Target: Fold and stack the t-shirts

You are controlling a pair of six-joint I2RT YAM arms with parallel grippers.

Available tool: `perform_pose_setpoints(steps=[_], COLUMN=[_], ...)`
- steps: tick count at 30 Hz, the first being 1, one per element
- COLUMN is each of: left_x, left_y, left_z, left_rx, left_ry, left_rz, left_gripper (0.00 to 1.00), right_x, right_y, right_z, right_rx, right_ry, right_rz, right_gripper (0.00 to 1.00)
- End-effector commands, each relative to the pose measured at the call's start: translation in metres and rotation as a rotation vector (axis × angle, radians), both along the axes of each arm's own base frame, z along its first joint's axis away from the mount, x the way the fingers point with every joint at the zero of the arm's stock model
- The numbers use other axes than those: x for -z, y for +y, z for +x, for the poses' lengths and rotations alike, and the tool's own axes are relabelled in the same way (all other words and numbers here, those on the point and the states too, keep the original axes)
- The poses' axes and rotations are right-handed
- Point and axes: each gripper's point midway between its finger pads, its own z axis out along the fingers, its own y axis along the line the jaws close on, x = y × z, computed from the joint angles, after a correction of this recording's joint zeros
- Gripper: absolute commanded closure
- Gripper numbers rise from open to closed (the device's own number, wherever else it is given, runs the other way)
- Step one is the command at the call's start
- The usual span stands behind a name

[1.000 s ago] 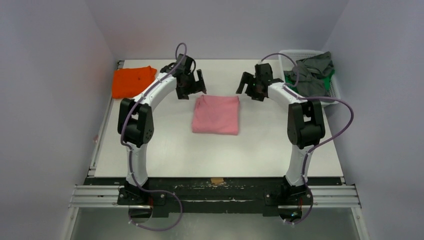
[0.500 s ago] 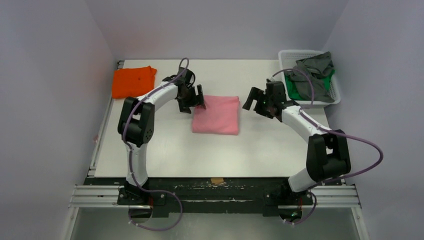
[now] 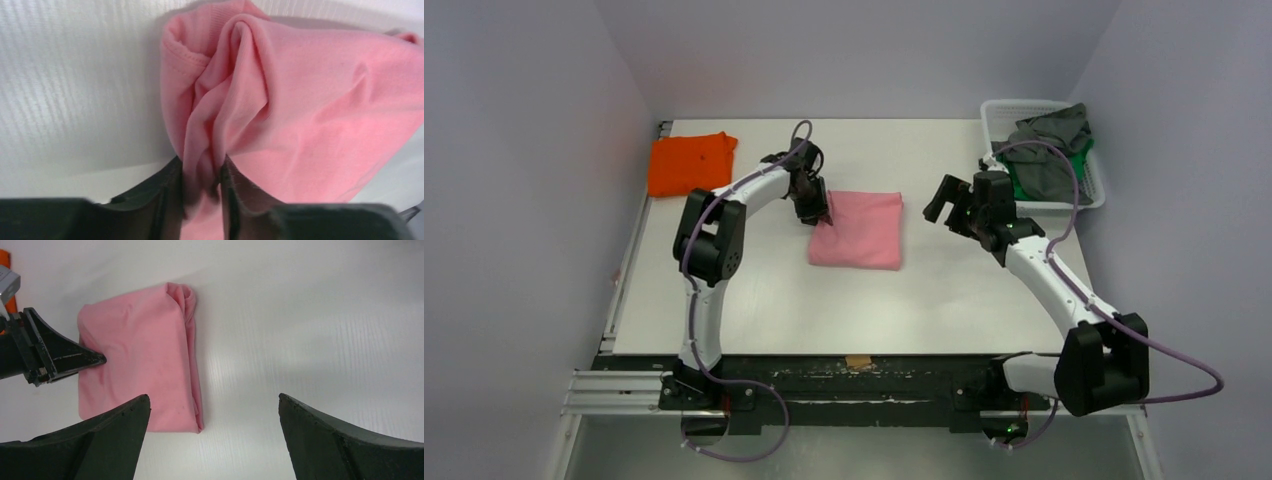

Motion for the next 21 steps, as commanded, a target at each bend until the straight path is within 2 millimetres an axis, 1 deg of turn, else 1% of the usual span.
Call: perform_pose_setpoints(steps=[1,4,6,8,9,11,15,17,21], left_x=[0.002,0.002,-0.002,-0.011,-0.017,-0.031,-0.064,-0.076,-0.106], left_y=[-0.008,-0.002,0.007,0.019,0.024,0.042,0.070,0.090,0.129], left_z=[-0.003,0.000,0.002,0.007,0.009,0.017,0.035,0.043,0.066], left_rx=[0.019,0.012,0.015,0.008,0.011,-0.003,0.030,0.029,0.015], left_ry=[0.013,-0.010,-0.034,-0.071,-0.091,-0.141,-0.254,-0.293,-0.390], left_rz=[0.012,0.048,0.093,0.157,0.185,0.281,0.444,0.566,0.805], left_gripper=[1.00,1.00,1.00,1.00,1.00,1.00,1.00,1.00,1.00], right_x=[-0.012,-0.018,-0.021,-0.024,-0.024,-0.026,-0.027,-0.026,-0.026], right_y=[-0.011,-0.019,-0.023,-0.025,-0.026,-0.026,-0.027,-0.028,-0.030], right_z=[-0.009,-0.013,-0.016,-0.016,-0.017,-0.017,-0.018,-0.018,-0.017], right_rx=[0.043,0.061,0.071,0.081,0.082,0.081,0.078,0.082,0.097], right_ry=[-0.041,-0.062,-0.073,-0.087,-0.092,-0.099,-0.108,-0.104,-0.103], right_rz=[-0.025,-0.052,-0.065,-0.067,-0.069,-0.068,-0.075,-0.081,-0.085], right_gripper=[0.01,0.01,0.01,0.01,0.01,0.01,0.01,0.01,0.01])
